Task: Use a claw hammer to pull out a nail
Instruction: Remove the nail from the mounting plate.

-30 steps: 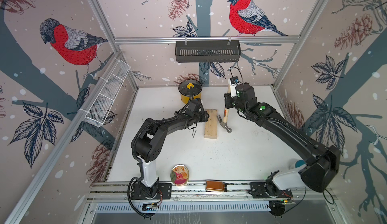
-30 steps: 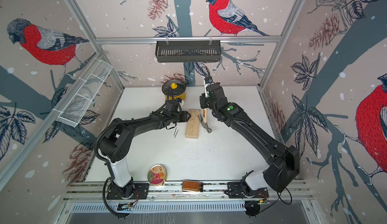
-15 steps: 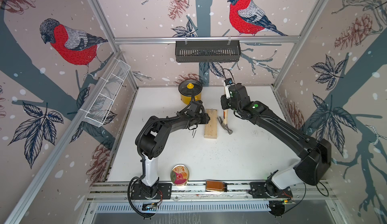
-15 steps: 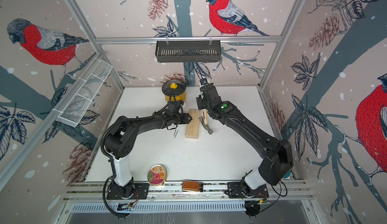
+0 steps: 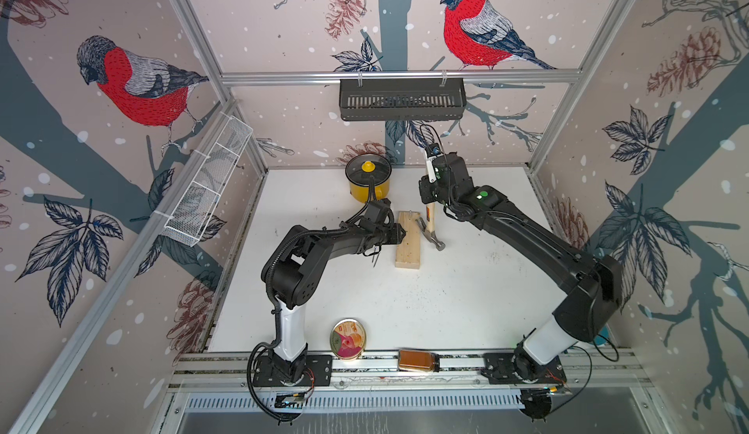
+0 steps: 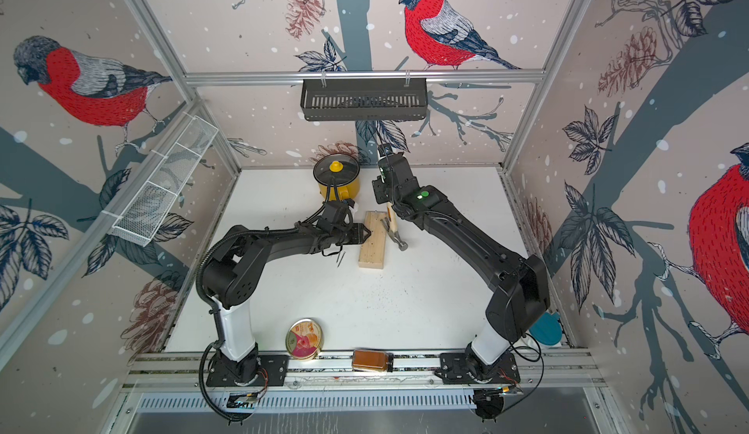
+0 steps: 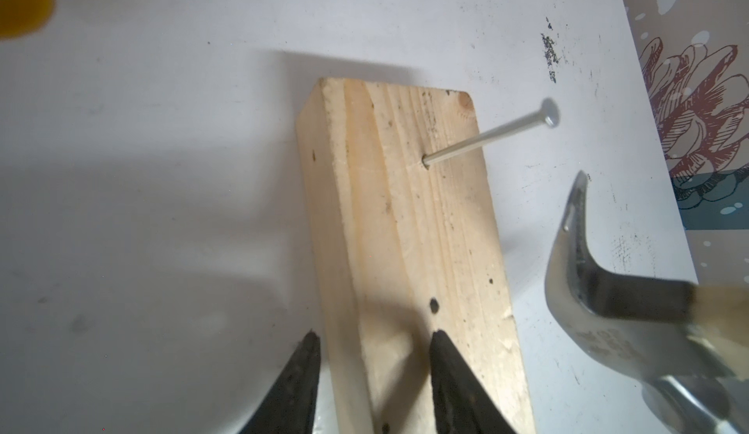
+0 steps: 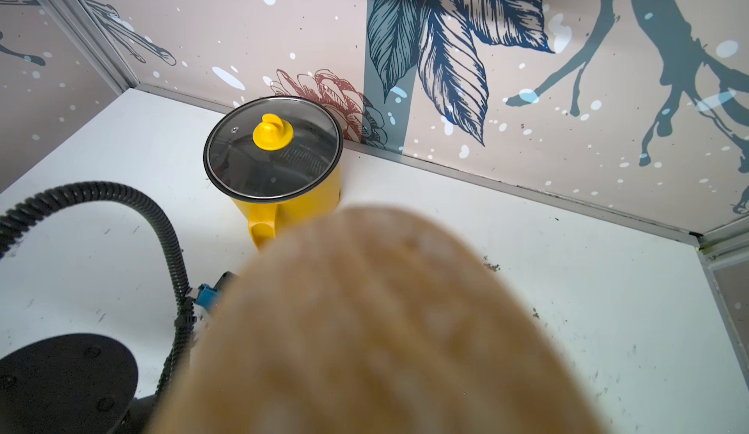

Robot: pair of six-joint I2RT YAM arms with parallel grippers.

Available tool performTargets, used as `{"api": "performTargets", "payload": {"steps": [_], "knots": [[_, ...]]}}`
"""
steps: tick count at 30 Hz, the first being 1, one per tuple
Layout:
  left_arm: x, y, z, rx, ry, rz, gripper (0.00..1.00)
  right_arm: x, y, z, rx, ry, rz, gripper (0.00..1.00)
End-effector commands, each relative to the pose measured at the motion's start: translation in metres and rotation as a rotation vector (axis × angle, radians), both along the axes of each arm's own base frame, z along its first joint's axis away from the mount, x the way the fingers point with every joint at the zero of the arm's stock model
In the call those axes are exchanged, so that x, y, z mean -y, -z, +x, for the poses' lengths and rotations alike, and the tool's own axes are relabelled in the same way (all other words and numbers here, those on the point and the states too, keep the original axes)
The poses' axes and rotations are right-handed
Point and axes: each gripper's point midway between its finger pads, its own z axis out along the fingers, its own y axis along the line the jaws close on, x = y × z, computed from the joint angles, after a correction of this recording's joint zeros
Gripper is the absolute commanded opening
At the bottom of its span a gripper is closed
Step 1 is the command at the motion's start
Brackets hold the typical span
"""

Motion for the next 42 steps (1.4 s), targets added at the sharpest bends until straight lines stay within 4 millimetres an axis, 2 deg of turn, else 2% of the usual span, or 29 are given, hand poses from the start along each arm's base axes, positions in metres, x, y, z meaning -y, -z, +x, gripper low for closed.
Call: {"api": "performTargets", "payload": {"steps": [1,11,25,34,42], "knots": [[-0.005,0.010,-0.009,-0.044,0.002,0.016,0.44,-0.006,-0.014,0.009,0.049,-0.004,0.006,0.00],[-0.004,0.009,-0.010,-0.046,0.001,0.008,0.43,-0.021,-0.013,0.023,0.041,-0.021,0.007,0.00],[-0.004,0.011,-0.012,-0.050,0.000,-0.003,0.43,-0.033,-0.009,0.025,0.031,-0.042,0.007,0.00],[-0.006,0.009,-0.015,-0.047,-0.002,-0.007,0.43,-0.028,-0.006,0.035,0.040,-0.007,-0.001,0.00],[-0.007,0.009,-0.016,-0.047,-0.006,-0.009,0.43,-0.029,-0.011,0.040,0.051,-0.002,0.000,0.00]]}}
